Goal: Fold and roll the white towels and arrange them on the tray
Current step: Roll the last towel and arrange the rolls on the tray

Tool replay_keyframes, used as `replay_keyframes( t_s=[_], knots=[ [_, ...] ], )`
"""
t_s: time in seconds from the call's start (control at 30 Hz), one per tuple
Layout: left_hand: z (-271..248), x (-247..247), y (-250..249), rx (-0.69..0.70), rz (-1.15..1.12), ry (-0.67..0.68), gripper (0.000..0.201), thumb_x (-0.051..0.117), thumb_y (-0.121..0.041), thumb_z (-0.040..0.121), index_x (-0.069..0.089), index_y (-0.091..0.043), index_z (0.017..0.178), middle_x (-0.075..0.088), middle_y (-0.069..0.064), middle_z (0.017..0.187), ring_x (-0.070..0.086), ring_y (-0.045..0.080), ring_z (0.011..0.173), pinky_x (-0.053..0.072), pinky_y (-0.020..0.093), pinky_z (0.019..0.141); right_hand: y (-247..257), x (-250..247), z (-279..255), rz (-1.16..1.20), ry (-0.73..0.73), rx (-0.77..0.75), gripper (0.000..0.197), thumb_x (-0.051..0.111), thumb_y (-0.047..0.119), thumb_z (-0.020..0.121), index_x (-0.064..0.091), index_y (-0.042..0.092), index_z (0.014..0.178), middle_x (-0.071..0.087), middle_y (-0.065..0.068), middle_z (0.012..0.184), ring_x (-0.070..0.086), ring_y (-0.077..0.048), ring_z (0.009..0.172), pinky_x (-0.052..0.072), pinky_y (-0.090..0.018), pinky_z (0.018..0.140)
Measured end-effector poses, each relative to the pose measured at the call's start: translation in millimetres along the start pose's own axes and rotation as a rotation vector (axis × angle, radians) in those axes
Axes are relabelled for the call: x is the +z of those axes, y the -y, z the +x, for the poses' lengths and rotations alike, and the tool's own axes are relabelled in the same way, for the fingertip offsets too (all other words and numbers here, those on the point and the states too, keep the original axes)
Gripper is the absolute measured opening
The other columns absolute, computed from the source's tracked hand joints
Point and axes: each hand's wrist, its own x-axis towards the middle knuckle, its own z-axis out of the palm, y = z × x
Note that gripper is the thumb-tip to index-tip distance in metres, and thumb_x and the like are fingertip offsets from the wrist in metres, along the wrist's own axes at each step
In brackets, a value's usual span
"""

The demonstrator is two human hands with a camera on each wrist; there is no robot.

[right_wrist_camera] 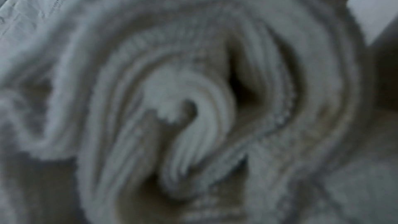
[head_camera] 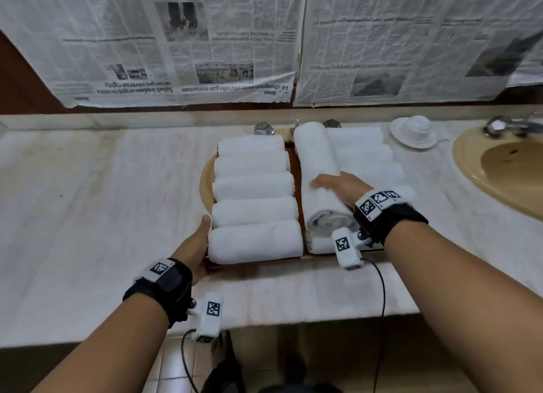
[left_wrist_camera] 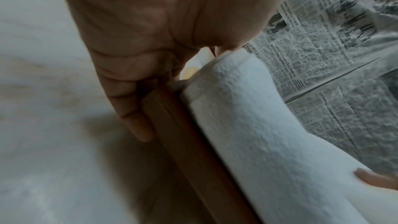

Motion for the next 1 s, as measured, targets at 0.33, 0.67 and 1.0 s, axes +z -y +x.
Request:
replay_keyframes(
  t_s=[0.33,0.67,1.0],
  knots=[
    [-8.7,10.7,19.7,0.076,-0.125,-0.135,0.045,0.04,-0.049,0.102,0.061,-0.018,0.127,0.072,0.011,0.113,0.067,0.032,0.106,0.055,0.048,0.086,1.1,-4.2,-17.6,-0.037,0.028,-0.005,0.077,0.081,0.05,0.04,0.062,0.012,0.105,0.073,-0.016,0.101,0.07,-0.037,0.094,0.054,-0.052,0.094],
    [-14.5,12.3,51.7,0.126,-0.06,-0.167,0.023,0.06,-0.017,0.095,0.068,-0.002,0.11,0.072,0.022,0.099,0.066,0.03,0.073,0.053,0.031,0.057,-5.1,-5.9,-23.8,-0.118,0.013,0.01,0.086,0.08,0.052,0.034,0.06,0.012,0.108,0.072,-0.016,0.102,0.07,-0.037,0.094,0.055,-0.052,0.093],
    [-33.7,-36.1,59.2,0.118,0.128,-0.145,0.017,0.056,-0.004,0.093,0.07,0.001,0.103,0.07,0.026,0.097,0.061,0.031,0.085,0.05,0.038,0.077,-19.5,34.7,-51.2,-0.156,0.029,0.051,0.074,0.08,0.052,0.043,0.064,0.011,0.103,0.073,-0.013,0.098,0.07,-0.034,0.091,0.055,-0.049,0.093]
  ],
)
